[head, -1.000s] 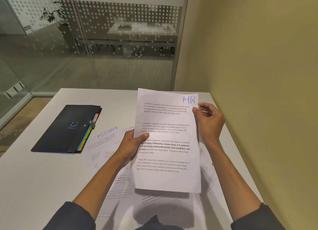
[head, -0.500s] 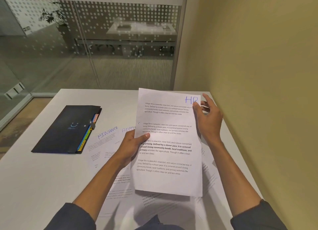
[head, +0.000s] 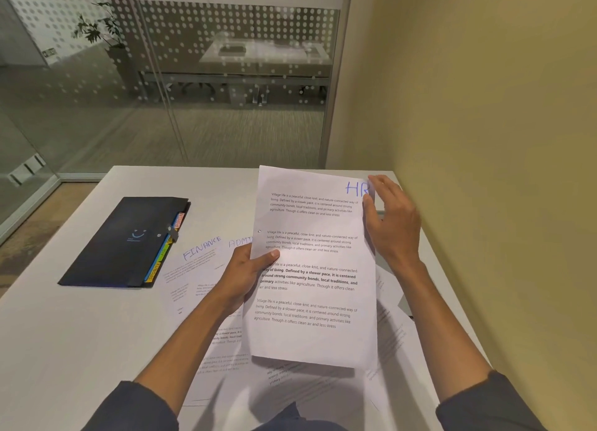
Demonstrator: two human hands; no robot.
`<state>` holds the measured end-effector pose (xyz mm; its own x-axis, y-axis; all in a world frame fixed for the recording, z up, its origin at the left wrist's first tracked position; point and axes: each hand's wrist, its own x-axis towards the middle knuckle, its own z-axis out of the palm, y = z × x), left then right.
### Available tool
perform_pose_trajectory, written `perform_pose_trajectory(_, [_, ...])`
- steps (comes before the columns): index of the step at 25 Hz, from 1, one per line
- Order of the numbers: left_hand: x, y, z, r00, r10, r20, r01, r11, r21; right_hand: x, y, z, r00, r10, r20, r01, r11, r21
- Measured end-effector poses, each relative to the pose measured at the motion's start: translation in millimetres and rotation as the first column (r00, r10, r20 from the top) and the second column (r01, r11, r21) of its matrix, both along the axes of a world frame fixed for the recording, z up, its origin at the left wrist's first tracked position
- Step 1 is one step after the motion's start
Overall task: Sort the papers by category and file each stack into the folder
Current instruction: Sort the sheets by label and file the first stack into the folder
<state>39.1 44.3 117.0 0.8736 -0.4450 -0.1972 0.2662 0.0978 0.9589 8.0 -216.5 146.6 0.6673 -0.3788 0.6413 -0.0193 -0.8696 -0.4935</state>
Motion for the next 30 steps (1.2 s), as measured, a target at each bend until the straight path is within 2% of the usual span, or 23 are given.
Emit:
perform_pose_trajectory(2, [0, 0, 0, 1.000, 0.004, -0.001, -0.004, 1.000, -0.004, -1, 2, 1, 1.000, 0.008, 0.024, -0.007, 1.000, -0.024])
perform_pose_trajectory(3, [0, 1, -1, 1.000, 0.005, -0.001, -0.005, 1.000, -0.005, -1, 4, 2, 0.999, 0.029, 0.038, -0.030, 0.999, 0.035])
perform_pose_trajectory(4, [0, 1, -1, 1.000, 0.007, 0.000, -0.007, 1.000, -0.004, -3, 7, 5, 0.996, 0.062, 0.059, -0.071, 0.985, 0.160])
perform_pose_trajectory(6, [1, 2, -1, 1.000, 0.012, 0.006, -0.012, 1.000, 0.002, -7, 14, 13, 0.983, 0.126, 0.134, -0.176, 0.857, 0.484])
perform_pose_trajectory(7, [1, 2, -1, 1.000, 0.016, 0.008, -0.016, 1.000, 0.003, -10, 17, 16, 0.976, 0.134, 0.174, -0.211, 0.785, 0.583])
perform_pose_trajectory(12, [1, 3, -3, 0.999, 0.025, 0.025, -0.026, 0.999, 0.020, -15, 29, 28, 0.951, 0.210, 0.225, -0.301, 0.489, 0.819])
perform_pose_trajectory(14, [-1, 3, -4, 0.999, 0.024, 0.036, -0.026, 0.999, 0.031, -15, 31, 27, 0.945, 0.244, 0.216, -0.307, 0.445, 0.841])
perform_pose_trajectory(15, [-1, 3, -5, 0.999, 0.023, 0.040, -0.024, 0.999, 0.035, -15, 31, 24, 0.951, 0.240, 0.193, -0.289, 0.481, 0.828])
perform_pose_trajectory(17, [-2, 3, -5, 0.999, 0.022, 0.047, -0.024, 0.999, 0.041, -15, 32, 17, 0.975, 0.181, 0.128, -0.215, 0.628, 0.748])
perform_pose_trajectory(19, [-2, 3, -4, 0.998, 0.024, 0.053, -0.026, 0.999, 0.041, -14, 32, 14, 0.992, 0.117, 0.051, -0.124, 0.781, 0.613])
perform_pose_trajectory(21, [-2, 3, -4, 0.998, 0.028, 0.049, -0.029, 0.999, 0.032, -13, 29, 13, 0.993, 0.086, -0.081, -0.037, 0.878, 0.477])
perform_pose_trajectory(24, [-2, 2, -3, 0.999, 0.029, 0.046, -0.031, 0.999, 0.038, -11, 23, 17, 0.955, 0.073, -0.288, 0.032, 0.938, 0.345])
perform_pose_trajectory(26, [-2, 2, -3, 0.998, 0.028, 0.047, -0.030, 0.999, 0.040, -10, 20, 19, 0.933, 0.075, -0.351, 0.045, 0.946, 0.321])
perform_pose_trajectory(30, [-2, 2, -2, 0.998, 0.030, 0.050, -0.033, 0.999, 0.042, -10, 17, 17, 0.964, 0.003, -0.264, 0.060, 0.971, 0.230])
